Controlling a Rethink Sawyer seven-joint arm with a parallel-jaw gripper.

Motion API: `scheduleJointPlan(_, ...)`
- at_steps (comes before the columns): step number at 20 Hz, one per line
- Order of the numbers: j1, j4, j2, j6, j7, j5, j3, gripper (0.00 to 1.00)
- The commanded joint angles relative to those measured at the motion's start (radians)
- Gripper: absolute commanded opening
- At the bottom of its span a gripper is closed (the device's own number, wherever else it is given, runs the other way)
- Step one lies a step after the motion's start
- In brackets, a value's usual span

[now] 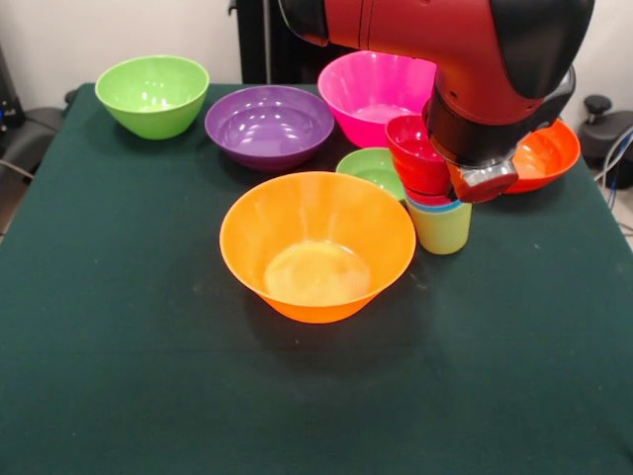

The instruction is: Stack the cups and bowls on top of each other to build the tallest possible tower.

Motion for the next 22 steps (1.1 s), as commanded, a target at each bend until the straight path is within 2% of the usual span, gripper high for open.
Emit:
scheduleJointPlan(1,-0.005,0.061,0.020,-0.069,-0.028,-0.048,0.086,0.00)
scheduleJointPlan(22,0.024,0.101,0.006,-0.083,0.019,-0.006,0.108,0.00)
